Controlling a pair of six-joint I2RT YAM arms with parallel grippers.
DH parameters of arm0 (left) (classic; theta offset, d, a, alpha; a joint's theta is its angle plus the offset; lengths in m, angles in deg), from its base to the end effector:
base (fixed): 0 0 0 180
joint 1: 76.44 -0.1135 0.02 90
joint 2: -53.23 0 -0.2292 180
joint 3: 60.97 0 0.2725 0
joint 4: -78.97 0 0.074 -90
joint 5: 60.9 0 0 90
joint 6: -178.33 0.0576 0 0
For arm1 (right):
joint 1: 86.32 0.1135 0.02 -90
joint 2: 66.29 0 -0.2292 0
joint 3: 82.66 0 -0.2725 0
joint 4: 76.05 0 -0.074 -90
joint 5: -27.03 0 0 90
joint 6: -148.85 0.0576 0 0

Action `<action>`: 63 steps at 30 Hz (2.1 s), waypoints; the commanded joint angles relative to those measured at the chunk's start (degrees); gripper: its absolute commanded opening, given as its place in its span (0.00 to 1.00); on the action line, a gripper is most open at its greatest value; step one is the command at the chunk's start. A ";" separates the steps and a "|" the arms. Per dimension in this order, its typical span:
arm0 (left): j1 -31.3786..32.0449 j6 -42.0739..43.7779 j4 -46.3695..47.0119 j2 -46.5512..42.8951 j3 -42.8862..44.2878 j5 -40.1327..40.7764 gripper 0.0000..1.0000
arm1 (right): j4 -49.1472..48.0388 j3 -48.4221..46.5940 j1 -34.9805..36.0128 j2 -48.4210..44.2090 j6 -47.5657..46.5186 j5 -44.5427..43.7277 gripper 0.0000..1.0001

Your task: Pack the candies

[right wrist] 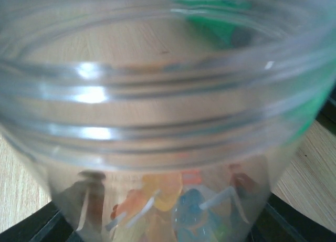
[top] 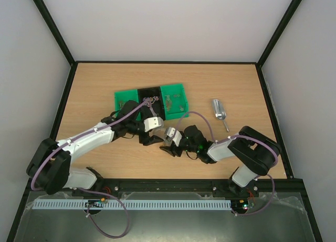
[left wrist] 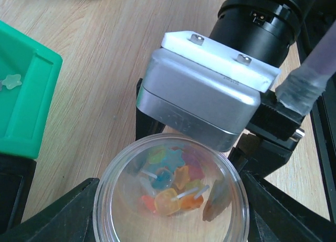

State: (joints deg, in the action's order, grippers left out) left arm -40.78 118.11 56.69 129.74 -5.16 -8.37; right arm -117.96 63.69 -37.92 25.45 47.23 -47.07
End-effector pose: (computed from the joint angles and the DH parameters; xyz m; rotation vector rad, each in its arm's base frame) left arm 0.2307 -0.2086 0.1584 1.4864 1.7031 -0.8074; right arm 0.1842 0.2313 0.0752 -1.1175 1.5382 0.6986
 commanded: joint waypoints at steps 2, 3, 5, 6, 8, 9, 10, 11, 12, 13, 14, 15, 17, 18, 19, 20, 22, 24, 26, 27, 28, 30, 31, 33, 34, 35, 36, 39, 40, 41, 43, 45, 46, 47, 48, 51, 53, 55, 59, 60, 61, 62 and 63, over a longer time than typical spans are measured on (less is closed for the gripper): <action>1.23 15.04 -7.38 -0.07 -0.42 -7.48 0.39 | 1.06 1.02 -0.33 -1.99 -1.82 7.30 0.63; 1.25 12.95 -5.58 -0.31 -0.70 -6.31 0.39 | 1.21 1.10 -0.33 -2.16 -1.97 7.41 0.72; 1.25 9.09 -2.79 -0.72 -1.10 -4.16 0.39 | 1.70 1.11 -0.33 -2.60 -2.25 7.67 0.84; 1.25 7.94 -2.01 -0.74 -1.15 -3.36 0.39 | 2.07 1.18 -0.33 -2.82 -2.27 7.68 0.90; 1.25 6.64 -1.24 -0.61 -0.91 -1.96 0.39 | 2.33 1.31 -0.33 -3.20 -2.35 7.50 0.97; 1.25 6.42 -1.10 -0.53 -0.79 -1.24 0.39 | 2.48 1.36 -0.34 -3.33 -2.42 7.34 0.99; 1.26 6.27 -1.10 -0.49 -0.65 -0.82 0.40 | 2.57 1.48 -0.38 -3.56 -2.44 7.17 0.99; 1.26 6.26 -1.02 -0.40 -0.48 -0.32 0.40 | 2.79 1.50 -0.33 -3.85 -2.52 7.06 0.99; 1.33 6.26 -0.99 -0.33 -0.31 0.21 0.40 | 3.05 1.46 -0.34 -4.04 -2.58 6.90 0.99; 1.34 6.30 -1.06 -0.23 -0.15 0.72 0.40 | 3.41 1.48 -0.34 -4.38 -2.90 6.81 0.99; 1.34 6.45 -1.22 -0.22 0.02 1.09 0.41 | 3.81 1.51 -0.33 -4.80 -3.29 6.70 0.99; 1.39 6.55 -1.39 -0.14 0.22 1.47 0.41 | 4.17 1.65 -0.37 -5.22 -3.65 6.43 0.99; 1.36 6.89 -2.27 0.12 0.79 1.91 0.41 | 4.77 2.04 -0.39 -6.22 -4.30 5.80 0.99; 1.34 6.99 -2.75 0.19 1.18 2.05 0.41 | 5.12 2.21 -0.41 -6.68 -4.51 5.59 0.99; 1.34 7.16 -3.46 0.22 1.59 1.90 0.41 | 5.75 2.47 -0.49 -7.26 -4.62 5.48 0.99; 1.35 7.57 -4.15 0.22 1.90 1.56 0.42 | 6.15 2.66 -0.56 -7.83 -4.64 5.39 0.99; 1.39 8.37 -5.46 0.06 2.52 1.27 0.42 | 6.88 3.23 -0.68 -9.02 -4.46 5.14 0.99; 1.34 9.19 -6.60 -0.12 2.69 1.53 0.42 | 7.60 3.64 -0.84 -10.04 -4.30 4.66 0.99; 1.34 9.60 -7.32 -0.29 2.90 2.78 0.43 | 8.07 4.21 -0.98 -11.49 -4.37 3.90 0.99; 1.34 9.75 -7.51 -0.43 3.02 3.29 0.43 | 8.32 4.42 -1.10 -12.22 -4.38 3.54 0.99; 1.34 10.02 -7.75 -0.41 3.10 3.70 0.44 | 8.69 4.62 -1.19 -12.88 -4.38 3.26 0.99; 1.34 10.33 -8.52 -0.44 3.82 4.19 0.45 | 9.97 4.78 -1.33 -14.17 -4.31 2.59 0.99; 1.34 10.53 -8.92 -0.28 4.17 4.43 0.45 | 10.56 4.84 -1.52 -14.98 -4.17 2.27 0.99; 1.42 10.59 -9.54 0.29 4.88 5.02 0.47 | 11.99 4.85 -1.85 -16.55 -3.82 1.64 0.99; 1.49 10.53 -9.93 0.63 5.30 5.42 0.49 | 12.75 4.80 -1.98 -17.38 -3.63 1.27 0.99; 1.58 10.37 -10.14 1.06 5.67 5.92 0.52 | 13.91 4.84 -2.17 -18.34 -3.47 0.85 0.99; 1.67 10.12 -10.25 1.39 6.02 6.54 0.55 | 14.65 4.84 -2.31 -19.42 -3.35 0.31 0.99; 1.71 9.65 -11.06 2.24 6.98 6.61 0.69 | 16.65 5.05 -3.33 -23.32 -2.76 -1.87 0.99; 1.77 9.62 -11.32 2.34 7.17 5.92 0.74 | 17.65 5.03 -3.77 -24.91 -2.64 -2.26 0.99; 1.78 9.37 -11.33 2.30 7.44 5.25 0.79 | 18.83 4.98 -4.27 -26.98 -2.63 -2.64 0.99; 1.78 8.49 -11.31 2.28 8.01 4.17 0.86 | 21.63 4.57 -5.06 -30.43 -2.48 -2.76 0.99; 1.87 7.48 -11.47 2.26 8.84 3.39 0.93 | 24.94 3.89 -5.49 -33.88 -2.60 -2.55 0.99; 1.87 7.20 -11.76 2.19 9.48 3.11 0.98 | 26.67 3.49 -5.64 -35.64 -2.68 -2.36 0.99; 1.87 7.08 -12.25 2.10 9.87 2.81 0.99 | 28.34 2.95 -5.60 -37.21 -2.85 -2.18 0.99; 1.87 7.04 -12.98 1.97 10.76 2.49 0.99 | 29.98 2.49 -5.67 -38.80 -2.95 -1.77 0.99; 1.79 7.01 -15.86 1.28 13.38 1.30 1.00 | 35.50 -0.23 -5.62 -42.38 -2.99 -0.97 0.99; 1.58 6.45 -17.30 0.11 14.98 0.76 1.00 | 38.18 -2.92 -5.66 -43.59 -2.21 -1.07 0.99; 1.16 5.38 -18.03 -1.24 16.27 0.40 1.00 | 40.21 -5.94 -5.63 -43.75 -1.16 -1.05 0.99; -1.04 1.40 -18.48 -2.47 20.25 1.18 0.99 | 42.36 -13.08 -5.70 -40.84 2.39 -2.29 0.99; -1.86 0.23 -18.70 -2.24 21.85 1.50 0.99 | 42.75 -15.18 -5.76 -39.60 3.48 -3.03 0.99; -2.80 -0.87 -18.84 -1.81 23.52 1.67 0.99 | 43.13 -17.26 -6.05 -38.15 4.50 -3.72 0.98; -3.98 -2.12 -19.07 -1.23 25.45 1.81 1.00 | 43.38 -19.62 -6.41 -36.82 5.93 -4.44 0.99; -5.21 -3.78 -19.02 -0.53 27.48 2.37 1.00 | 43.58 -21.71 -7.05 -35.26 7.51 -4.69 0.99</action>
State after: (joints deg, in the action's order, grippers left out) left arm -42.37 120.36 38.94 128.75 15.80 -6.19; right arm -77.74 49.40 -43.66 -13.87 48.67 -49.48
